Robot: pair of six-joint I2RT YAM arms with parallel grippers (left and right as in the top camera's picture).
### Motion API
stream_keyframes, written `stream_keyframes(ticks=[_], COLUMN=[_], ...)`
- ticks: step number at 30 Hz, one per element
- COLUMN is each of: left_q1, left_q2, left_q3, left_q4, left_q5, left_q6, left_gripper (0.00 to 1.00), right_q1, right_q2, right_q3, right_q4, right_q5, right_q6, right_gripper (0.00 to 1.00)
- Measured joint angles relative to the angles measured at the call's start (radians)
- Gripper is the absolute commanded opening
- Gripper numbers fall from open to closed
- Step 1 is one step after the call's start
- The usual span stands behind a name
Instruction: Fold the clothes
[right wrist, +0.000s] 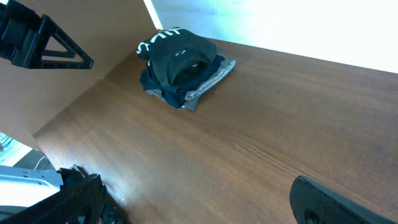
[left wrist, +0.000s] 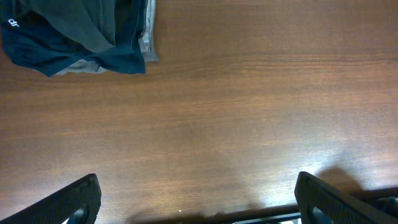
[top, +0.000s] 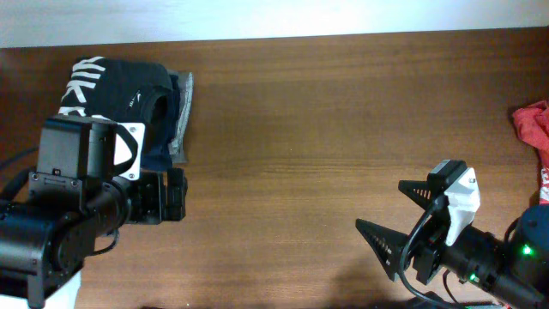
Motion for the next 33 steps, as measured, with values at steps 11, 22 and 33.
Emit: stream_keyframes(ticks=[11, 22, 33], left_q1=[0.000, 0.000, 0.000], left_q2=[0.000, 0.002, 0.004], left_q3=[0.000, -0.003, -0.003], left_q4=[0.000, 0.000, 0.000], left_q5=[0.000, 0.000, -0.001], left_q6=[0.000, 0.000, 0.000], left_gripper=[0.99, 0.99, 0.99], right_q1=[0.000, -0.313, -0.328], right_q2=[0.000, -0.386, -0.732], right_q3=[0.000, -0.615, -1.185], right_q4=[-0.045, 0.294, 0.571], right_q5=[0.200, 0.234, 0.159], right_q6=[-0.061, -0.256, -0.262], right_gripper=[0.99, 0.99, 0.99])
